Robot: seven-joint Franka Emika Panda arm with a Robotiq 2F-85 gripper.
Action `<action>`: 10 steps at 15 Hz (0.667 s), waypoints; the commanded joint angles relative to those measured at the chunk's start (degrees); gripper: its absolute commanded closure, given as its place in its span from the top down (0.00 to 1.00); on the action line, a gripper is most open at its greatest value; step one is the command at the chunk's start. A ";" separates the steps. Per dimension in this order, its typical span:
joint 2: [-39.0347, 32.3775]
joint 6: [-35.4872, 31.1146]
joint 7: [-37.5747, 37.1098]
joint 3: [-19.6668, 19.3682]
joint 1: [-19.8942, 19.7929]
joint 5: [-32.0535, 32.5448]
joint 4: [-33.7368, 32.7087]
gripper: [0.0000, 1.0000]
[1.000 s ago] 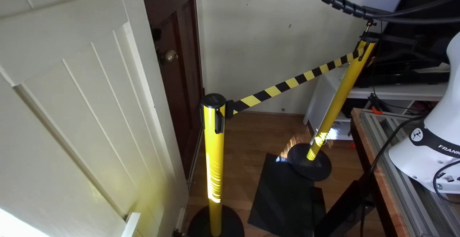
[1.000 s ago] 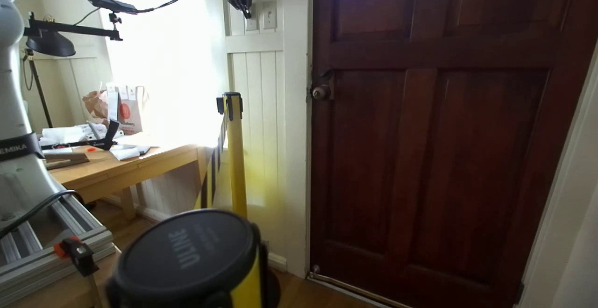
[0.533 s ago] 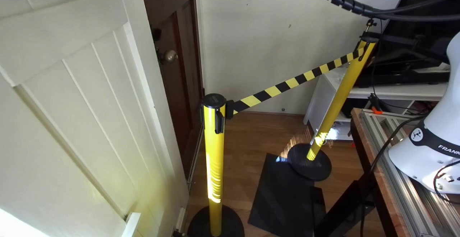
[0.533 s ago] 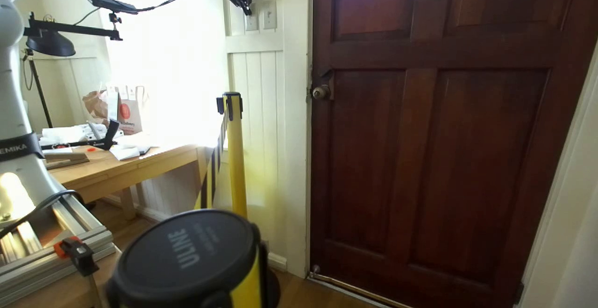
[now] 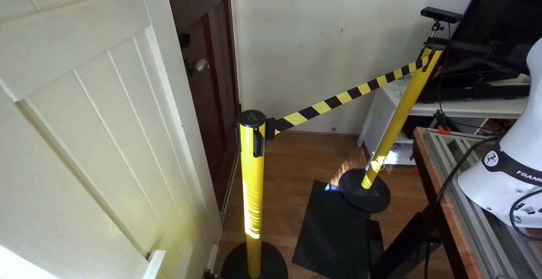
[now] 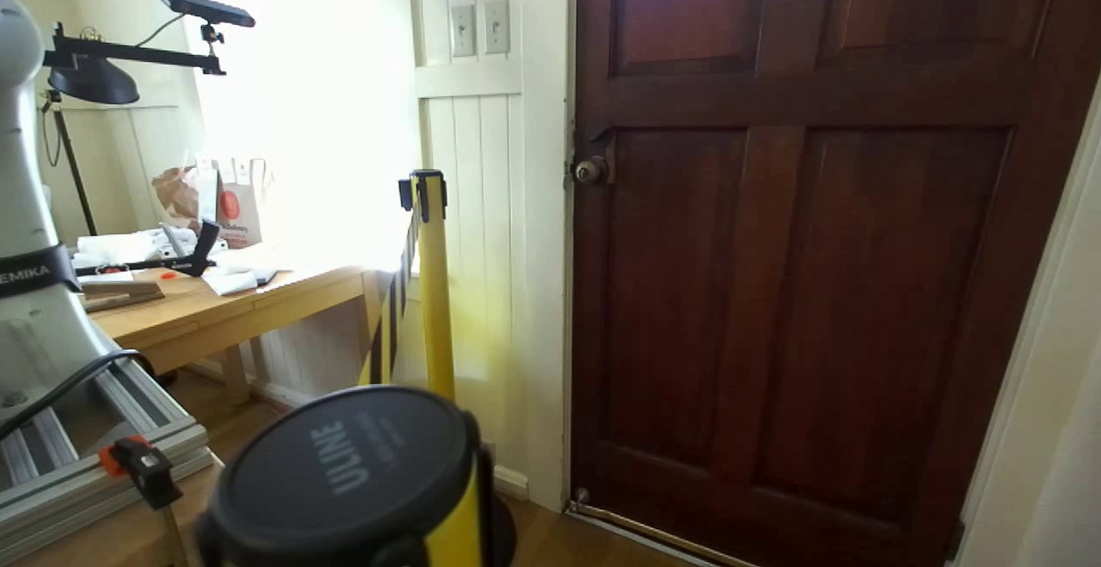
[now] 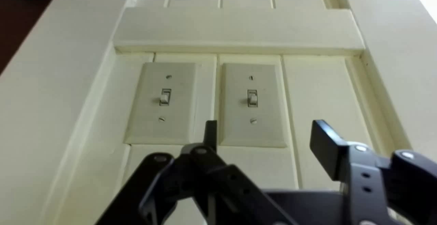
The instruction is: Flip up the light switch
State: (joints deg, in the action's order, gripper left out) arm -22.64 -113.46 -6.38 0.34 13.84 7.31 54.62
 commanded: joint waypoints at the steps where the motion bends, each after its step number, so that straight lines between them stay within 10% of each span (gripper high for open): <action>1: 8.92 7.31 3.12 -0.10 -0.97 -0.36 10.06 1.00; 10: 30.02 28.14 2.03 -1.02 -2.62 -6.71 33.94 1.00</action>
State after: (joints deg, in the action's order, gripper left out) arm -1.62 -87.73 -2.26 -0.31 11.66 3.56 77.26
